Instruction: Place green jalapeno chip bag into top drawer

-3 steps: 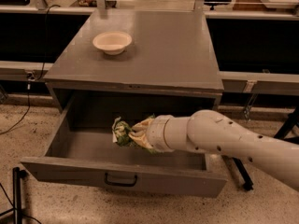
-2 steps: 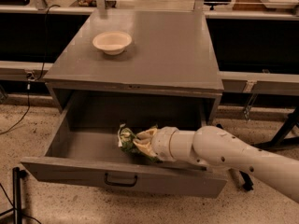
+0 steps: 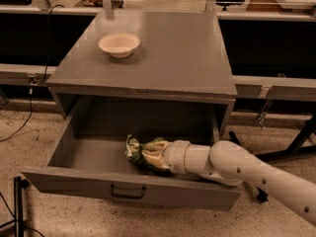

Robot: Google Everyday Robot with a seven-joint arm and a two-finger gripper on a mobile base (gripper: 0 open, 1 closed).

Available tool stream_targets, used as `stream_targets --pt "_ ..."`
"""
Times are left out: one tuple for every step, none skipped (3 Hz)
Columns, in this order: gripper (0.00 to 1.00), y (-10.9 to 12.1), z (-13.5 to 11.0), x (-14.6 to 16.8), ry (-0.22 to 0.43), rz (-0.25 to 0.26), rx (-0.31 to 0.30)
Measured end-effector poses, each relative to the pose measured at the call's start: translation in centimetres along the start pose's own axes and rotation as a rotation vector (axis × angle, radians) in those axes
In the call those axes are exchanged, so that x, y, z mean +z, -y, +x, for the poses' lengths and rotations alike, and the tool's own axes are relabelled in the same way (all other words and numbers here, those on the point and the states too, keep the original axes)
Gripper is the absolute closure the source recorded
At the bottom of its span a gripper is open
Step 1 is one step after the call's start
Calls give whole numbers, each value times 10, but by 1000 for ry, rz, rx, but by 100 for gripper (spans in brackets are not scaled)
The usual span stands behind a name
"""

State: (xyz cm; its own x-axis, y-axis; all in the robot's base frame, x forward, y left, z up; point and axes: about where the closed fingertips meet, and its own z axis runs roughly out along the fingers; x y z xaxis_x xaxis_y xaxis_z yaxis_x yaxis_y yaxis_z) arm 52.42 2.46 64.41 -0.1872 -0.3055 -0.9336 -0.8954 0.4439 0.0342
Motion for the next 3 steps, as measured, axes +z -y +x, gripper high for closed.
stream_targets --pt "57 -1 -1 1 1 -3 -3" --pt "36 -2 -1 2 1 -6 -3" --pt "13 -3 -2 3 1 -9 -4"
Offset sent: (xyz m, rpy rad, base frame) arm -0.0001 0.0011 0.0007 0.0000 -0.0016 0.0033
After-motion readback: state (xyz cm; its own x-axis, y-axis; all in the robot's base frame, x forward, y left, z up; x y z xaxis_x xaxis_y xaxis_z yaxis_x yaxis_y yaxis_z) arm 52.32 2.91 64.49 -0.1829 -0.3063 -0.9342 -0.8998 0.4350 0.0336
